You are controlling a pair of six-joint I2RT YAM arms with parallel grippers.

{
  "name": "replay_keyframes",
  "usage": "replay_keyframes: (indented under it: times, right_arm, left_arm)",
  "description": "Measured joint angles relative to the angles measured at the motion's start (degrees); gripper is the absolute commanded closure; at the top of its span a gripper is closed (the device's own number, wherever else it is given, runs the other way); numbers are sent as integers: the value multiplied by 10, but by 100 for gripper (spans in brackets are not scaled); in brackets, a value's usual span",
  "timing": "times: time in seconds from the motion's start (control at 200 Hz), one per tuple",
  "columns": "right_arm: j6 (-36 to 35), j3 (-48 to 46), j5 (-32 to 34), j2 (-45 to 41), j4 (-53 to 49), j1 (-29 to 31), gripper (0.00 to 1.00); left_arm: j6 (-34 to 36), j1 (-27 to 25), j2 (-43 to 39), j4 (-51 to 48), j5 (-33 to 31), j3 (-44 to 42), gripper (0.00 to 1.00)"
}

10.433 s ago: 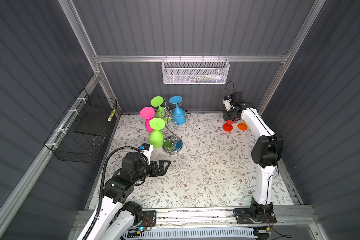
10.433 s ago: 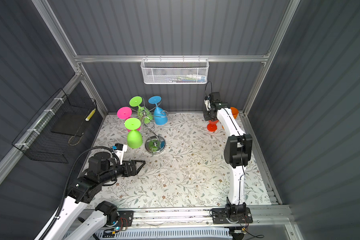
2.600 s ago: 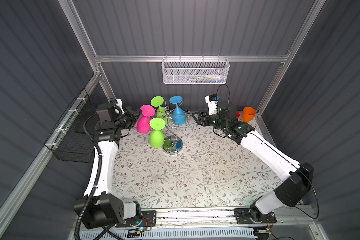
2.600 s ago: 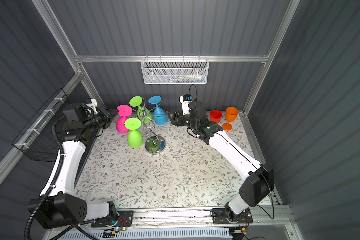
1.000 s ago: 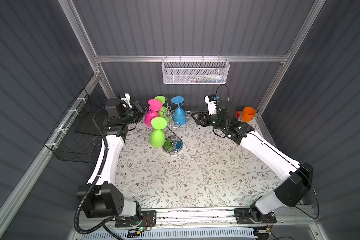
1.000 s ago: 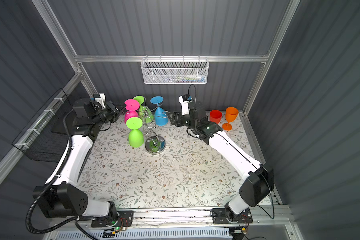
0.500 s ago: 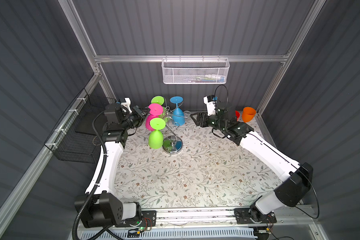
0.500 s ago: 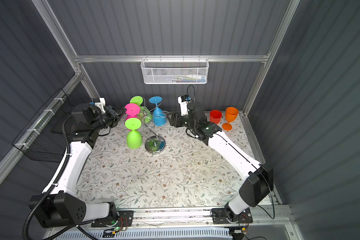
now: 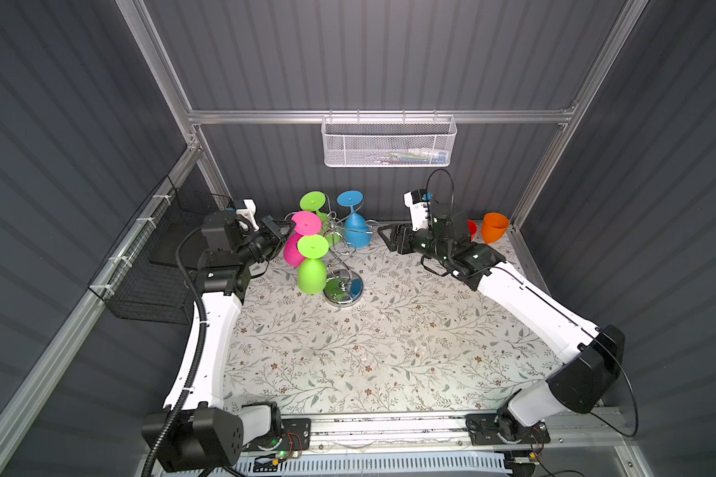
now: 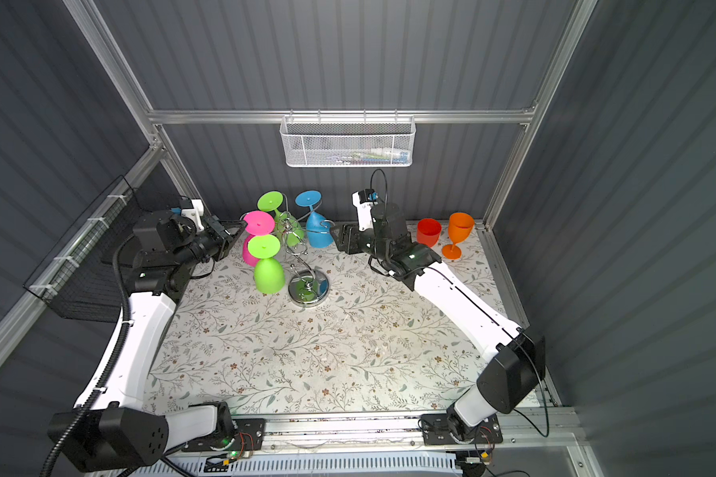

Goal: Take the wine glass off the wine glass rack

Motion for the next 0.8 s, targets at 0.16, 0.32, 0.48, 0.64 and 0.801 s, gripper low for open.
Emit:
replay_keyframes:
  times: [0.16, 0.32, 0.48, 0.64, 0.801]
  right_arm:
    - [0, 0, 1, -4, 0, 0, 33]
    - [-3, -2, 2, -9, 0, 1, 32]
    - [-4, -3, 2, -10, -1, 1, 32]
    - [-4, -4, 2, -11, 0, 1, 32]
    - [-4, -7, 2, -12, 0, 1, 32]
  left_arm:
    - [5, 10, -2, -21, -16, 0, 100]
    - [4, 23, -3, -26, -26, 0, 100]
    - [4, 30, -4, -29, -32, 0, 100]
    - [3, 33, -4, -35, -35, 7, 100]
    - [2, 36, -9, -42, -39, 13, 100]
